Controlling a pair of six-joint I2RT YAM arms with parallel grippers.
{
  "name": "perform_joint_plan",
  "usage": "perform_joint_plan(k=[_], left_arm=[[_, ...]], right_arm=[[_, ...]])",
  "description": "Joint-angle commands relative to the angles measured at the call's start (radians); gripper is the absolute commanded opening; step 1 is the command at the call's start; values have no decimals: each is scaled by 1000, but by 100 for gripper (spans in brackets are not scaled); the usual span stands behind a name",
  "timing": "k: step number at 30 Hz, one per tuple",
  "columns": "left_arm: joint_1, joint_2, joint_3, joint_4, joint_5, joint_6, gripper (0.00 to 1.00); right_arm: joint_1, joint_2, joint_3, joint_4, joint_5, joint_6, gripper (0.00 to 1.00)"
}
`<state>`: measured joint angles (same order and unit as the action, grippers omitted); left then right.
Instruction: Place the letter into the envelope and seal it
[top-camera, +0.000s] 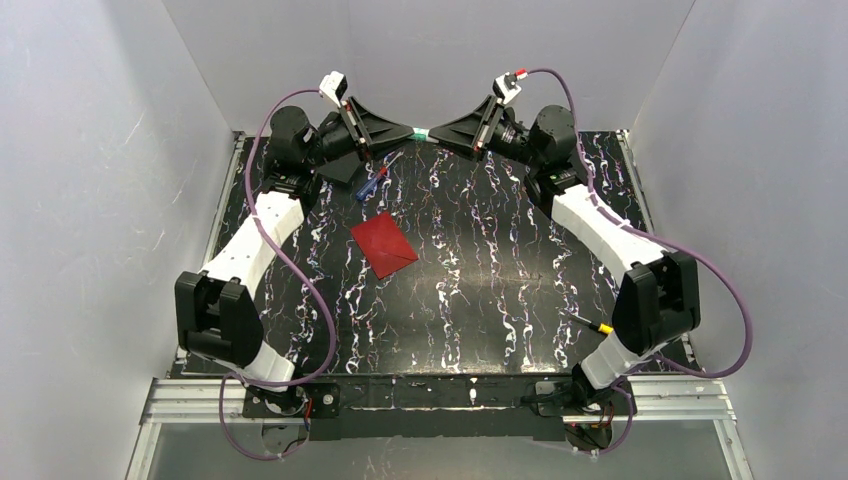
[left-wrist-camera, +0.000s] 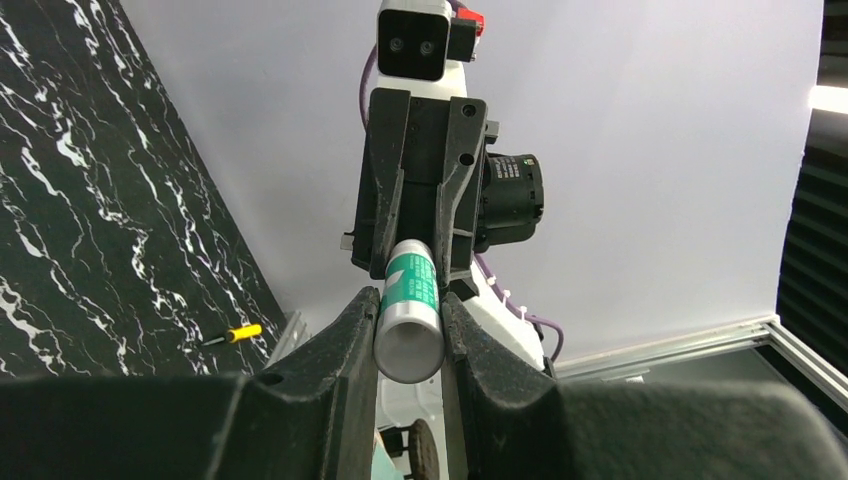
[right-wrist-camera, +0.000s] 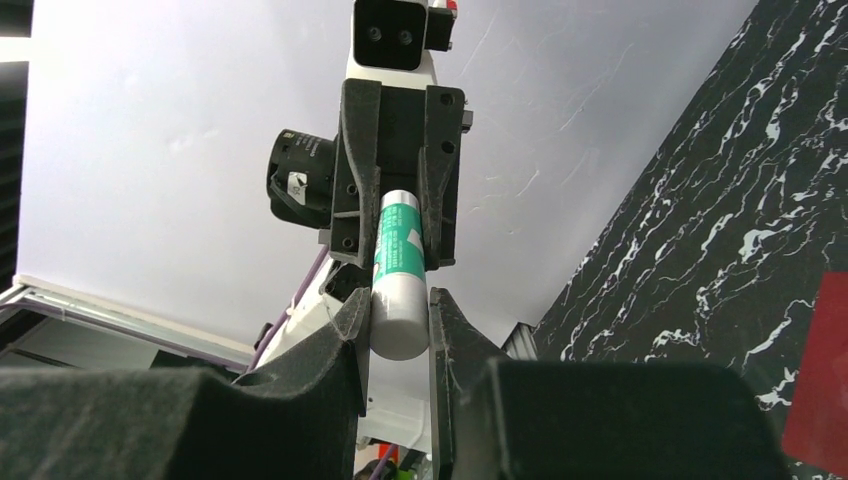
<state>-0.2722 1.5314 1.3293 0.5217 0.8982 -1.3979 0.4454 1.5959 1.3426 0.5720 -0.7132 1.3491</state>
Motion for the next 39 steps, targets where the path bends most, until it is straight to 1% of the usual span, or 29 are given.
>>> perform_joint_plan(k=[1, 5, 10, 19, 25, 27, 28, 30, 33, 34, 36, 37, 39], left_arm=[[-149, 31, 4, 26, 116, 45, 0], [-163, 33, -22, 26, 128, 59, 0], [-193, 48, -13, 26, 160, 74, 0], [-222, 91, -7, 39, 225, 66, 0], [-225, 124, 35, 43, 257, 73, 0], [-222, 123, 36, 43, 266, 75, 0], [-214, 121, 34, 43, 266, 74, 0], [-188, 112, 19, 30, 257, 87, 0], [-138, 77, -19, -50, 217, 168, 1], [-127, 64, -30, -84, 201, 201, 13], [-105, 34, -56, -172, 159, 283, 42], [-96, 22, -70, -217, 135, 326, 53], [-69, -9, -106, -302, 83, 398, 69]], right_arm=[[103, 54, 65, -20, -41, -32, 1], [125, 67, 61, 7, -31, -14, 1], [136, 85, 33, 129, -16, 44, 1], [147, 150, 77, 213, -15, 85, 1], [170, 184, 86, 219, -13, 96, 1], [164, 185, 106, 175, -10, 74, 1], [149, 180, 113, 146, -8, 57, 1], [97, 146, 75, 143, 19, 43, 1], [-4, 71, 11, 26, 33, -45, 1], [-31, 44, -3, -33, 39, -92, 1], [-74, -3, -37, -172, 60, -185, 1], [-92, -22, -56, -234, 74, -227, 1], [-120, -58, -101, -340, 101, -298, 1]])
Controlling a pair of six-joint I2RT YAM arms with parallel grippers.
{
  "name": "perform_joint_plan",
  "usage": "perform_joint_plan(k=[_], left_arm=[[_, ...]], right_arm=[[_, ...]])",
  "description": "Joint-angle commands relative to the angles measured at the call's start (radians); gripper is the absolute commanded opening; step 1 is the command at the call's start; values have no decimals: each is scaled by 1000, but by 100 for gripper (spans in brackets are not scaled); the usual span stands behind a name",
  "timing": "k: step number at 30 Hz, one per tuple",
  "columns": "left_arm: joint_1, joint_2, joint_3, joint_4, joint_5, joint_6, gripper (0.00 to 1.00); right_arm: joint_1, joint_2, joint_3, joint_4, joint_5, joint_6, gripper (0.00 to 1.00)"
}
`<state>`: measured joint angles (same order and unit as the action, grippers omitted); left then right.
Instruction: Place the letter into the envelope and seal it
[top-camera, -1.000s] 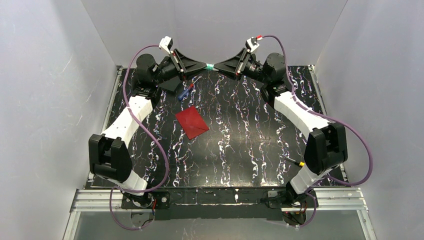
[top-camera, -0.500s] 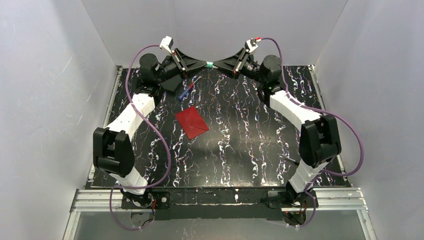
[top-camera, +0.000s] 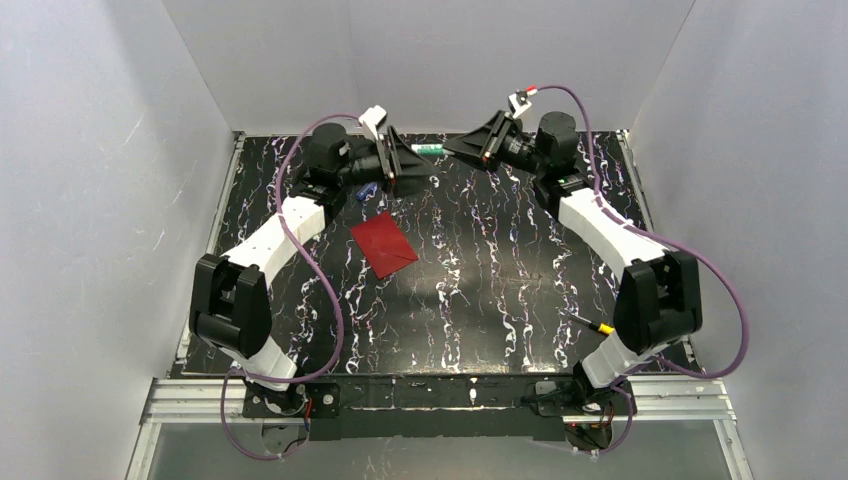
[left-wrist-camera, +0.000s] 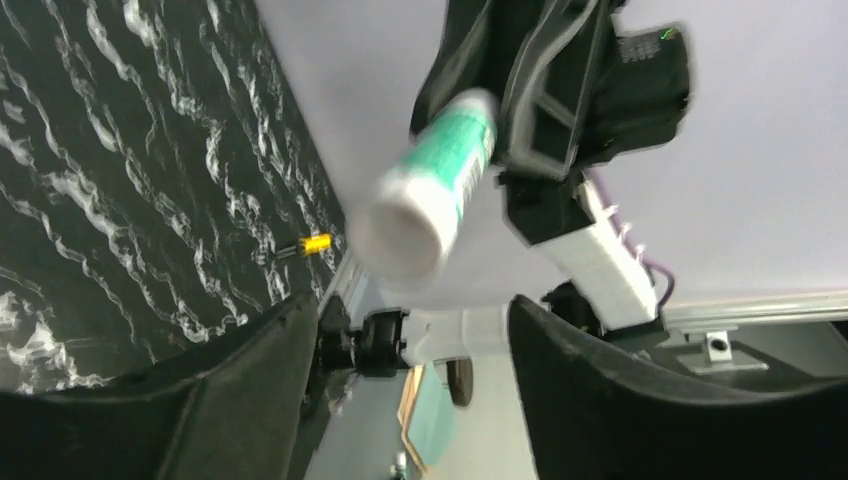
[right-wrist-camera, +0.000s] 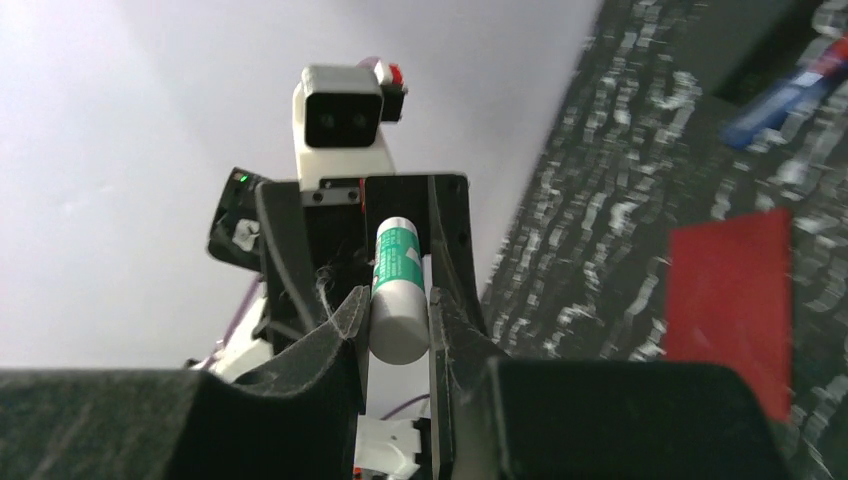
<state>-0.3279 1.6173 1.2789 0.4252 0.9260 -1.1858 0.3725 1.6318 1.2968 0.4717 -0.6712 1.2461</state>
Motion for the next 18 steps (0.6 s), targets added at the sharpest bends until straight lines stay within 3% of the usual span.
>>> perform_joint_plan(k=[1, 3, 5, 8, 12, 18], left_arm=[[-1, -106, -64, -259, 32, 224, 75], [22, -122, -75, -395, -24, 318, 83], [30, -134, -40, -647, -90, 470, 92], [34, -146, 9, -901, -245, 680, 96], [53, -163, -22, -990, -369, 732, 98], [54, -176, -67, -1007, -420, 726, 98]], right_arm=[[-55, -104, -72, -307, 84, -242, 1], [-62, -109, -95, -434, 135, -343, 1], [-63, -97, -119, -580, 190, -446, 1], [-65, -57, -194, -649, 186, -533, 1], [-61, 32, -264, -708, 9, -630, 1], [-56, 120, -267, -846, -39, -775, 1]])
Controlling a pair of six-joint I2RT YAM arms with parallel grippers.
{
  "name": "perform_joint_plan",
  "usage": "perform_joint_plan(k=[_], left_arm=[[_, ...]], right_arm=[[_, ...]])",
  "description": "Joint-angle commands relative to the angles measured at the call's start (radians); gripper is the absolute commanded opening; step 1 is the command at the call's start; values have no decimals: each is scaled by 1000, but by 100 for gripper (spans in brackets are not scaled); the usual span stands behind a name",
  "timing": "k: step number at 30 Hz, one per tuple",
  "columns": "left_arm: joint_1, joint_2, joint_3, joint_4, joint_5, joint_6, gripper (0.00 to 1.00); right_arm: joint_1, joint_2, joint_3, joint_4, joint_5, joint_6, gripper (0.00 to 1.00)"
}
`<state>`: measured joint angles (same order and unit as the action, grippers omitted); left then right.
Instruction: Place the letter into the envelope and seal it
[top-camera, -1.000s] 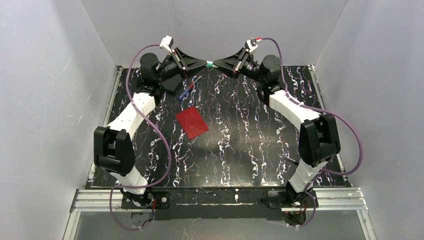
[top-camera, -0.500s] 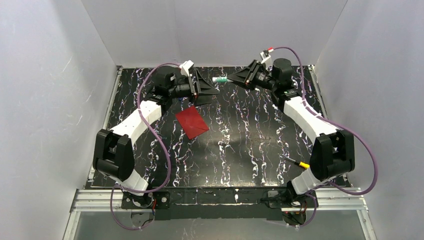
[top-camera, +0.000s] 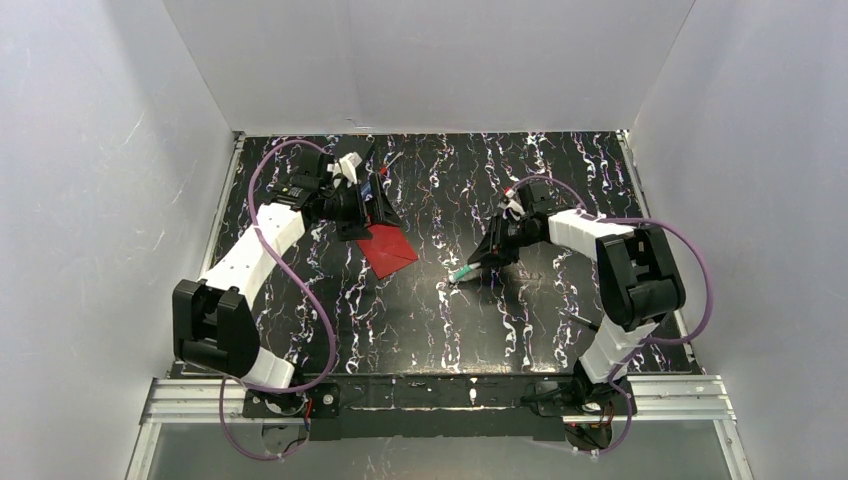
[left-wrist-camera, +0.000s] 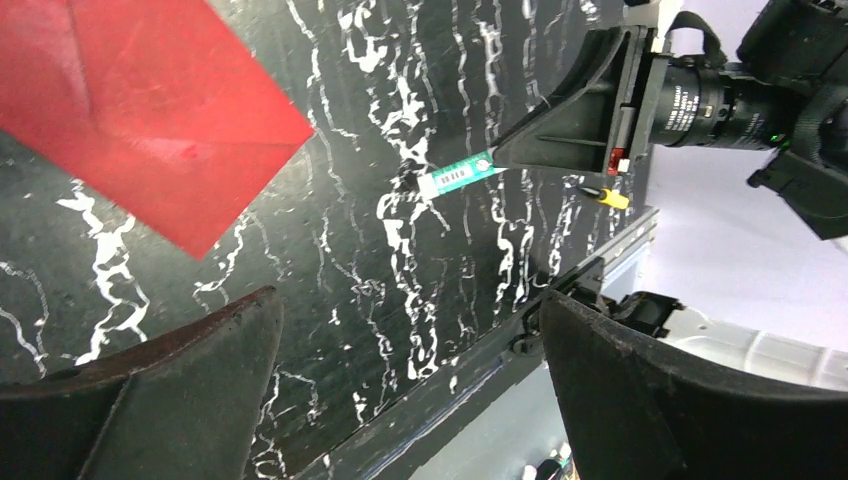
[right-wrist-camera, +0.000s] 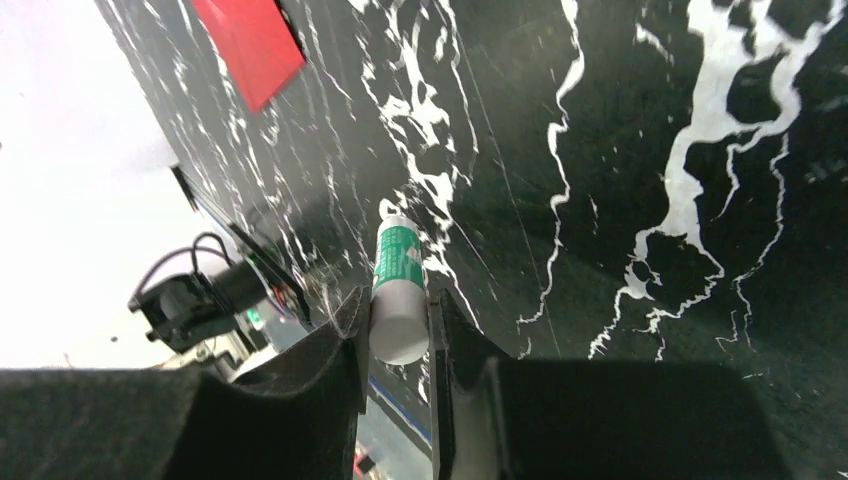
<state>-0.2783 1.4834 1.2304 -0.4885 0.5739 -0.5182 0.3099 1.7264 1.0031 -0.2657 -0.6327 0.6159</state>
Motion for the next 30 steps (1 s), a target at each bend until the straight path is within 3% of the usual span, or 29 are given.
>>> perform_joint_plan(k=[1, 4, 9, 11, 21, 30], left_arm=[[5, -36, -12, -102, -65, 59, 98], [4, -15, 49, -169, -70, 76, 98], [4, -46, 58, -202, -119, 84, 98], [4, -70, 42, -213, -126, 84, 98], [4, -214, -16, -271, -143, 136, 98], [4, -295, -5, -307, -171, 54, 98]], right_arm=[[7, 49, 30, -121, -56, -158, 1], [5, 122, 59, -200, 34, -194, 1], [3, 211, 123, -287, 150, -201, 38], [3, 228, 147, -317, 224, -195, 48], [46, 229, 263, -419, 431, -171, 53], [104, -127, 120, -298, 531, -227, 70]])
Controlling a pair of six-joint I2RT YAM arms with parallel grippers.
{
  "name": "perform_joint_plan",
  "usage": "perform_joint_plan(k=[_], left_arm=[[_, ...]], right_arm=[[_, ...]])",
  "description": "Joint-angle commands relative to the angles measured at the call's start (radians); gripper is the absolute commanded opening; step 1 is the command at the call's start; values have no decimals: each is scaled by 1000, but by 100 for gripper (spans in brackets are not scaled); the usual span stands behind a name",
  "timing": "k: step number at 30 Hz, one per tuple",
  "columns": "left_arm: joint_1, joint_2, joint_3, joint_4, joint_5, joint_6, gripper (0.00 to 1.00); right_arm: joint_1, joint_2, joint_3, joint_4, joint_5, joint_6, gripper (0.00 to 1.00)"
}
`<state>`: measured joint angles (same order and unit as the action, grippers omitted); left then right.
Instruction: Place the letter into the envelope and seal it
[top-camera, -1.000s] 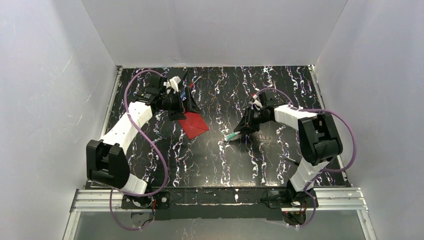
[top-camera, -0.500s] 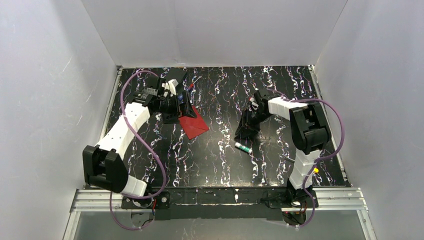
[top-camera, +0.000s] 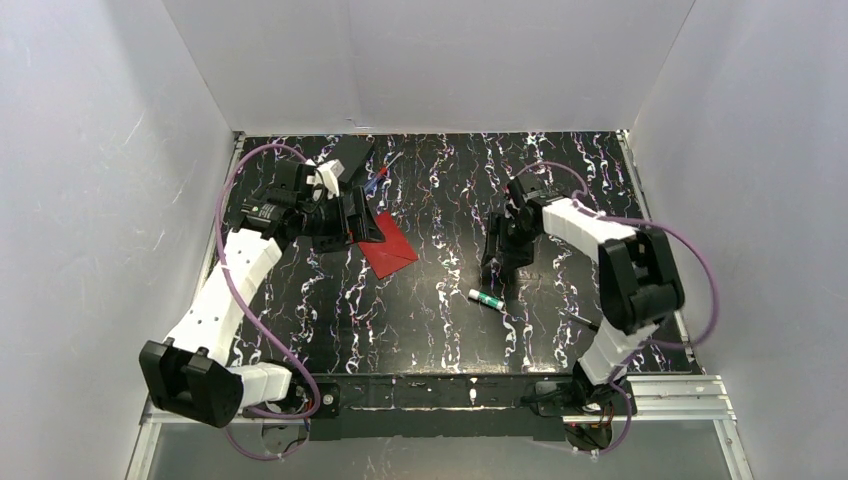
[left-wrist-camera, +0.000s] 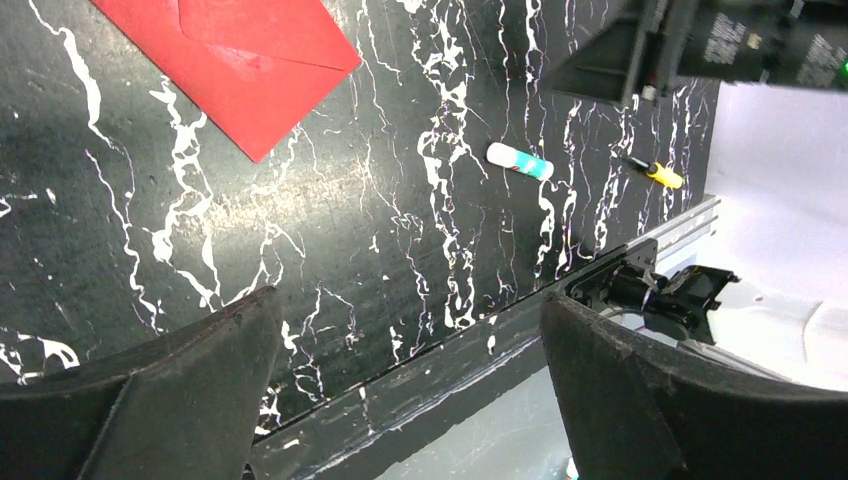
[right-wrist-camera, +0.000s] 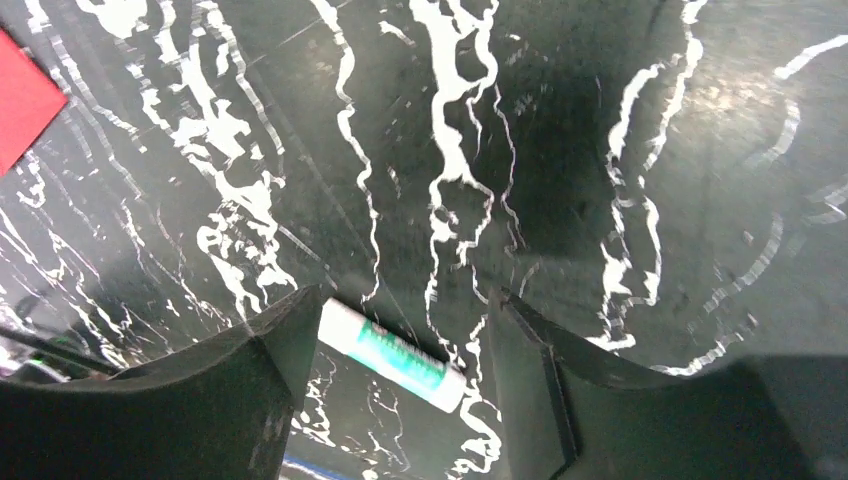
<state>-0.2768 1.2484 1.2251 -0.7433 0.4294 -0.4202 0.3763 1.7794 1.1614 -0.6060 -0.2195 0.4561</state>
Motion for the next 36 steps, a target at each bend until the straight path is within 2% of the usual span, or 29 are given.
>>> perform_joint_plan(k=[1, 6, 10, 14, 15, 17, 23, 29, 36], left_arm=[[3, -70, 4, -57, -33, -65, 98], [3, -136, 43, -157, -125, -129, 98], [1, -289, 21, -160, -329, -117, 98], [1, -402, 83, -229, -488, -72, 98], [2, -417, 102, -255, -521, -68, 98], [2, -446, 126, -293, -570, -57, 98], [1, -529, 165, -399, -688, -32, 98], [2, -578, 230, -465, -705, -35, 98], [2, -579, 248, -522, -693, -70, 98]], right_arm=[[59, -225, -55, 40, 145, -87, 71], [157, -498, -128, 56, 376, -75, 76], [171, -704, -110, 2, 592, -25, 81], [173, -833, -15, -115, 731, -52, 87], [172, -851, 12, -140, 757, -59, 93], [171, -879, 60, -174, 793, -78, 98], [171, -915, 216, -234, 867, -130, 99], [171, -913, 347, -297, 897, -156, 99], [171, -936, 397, -297, 883, -128, 99]])
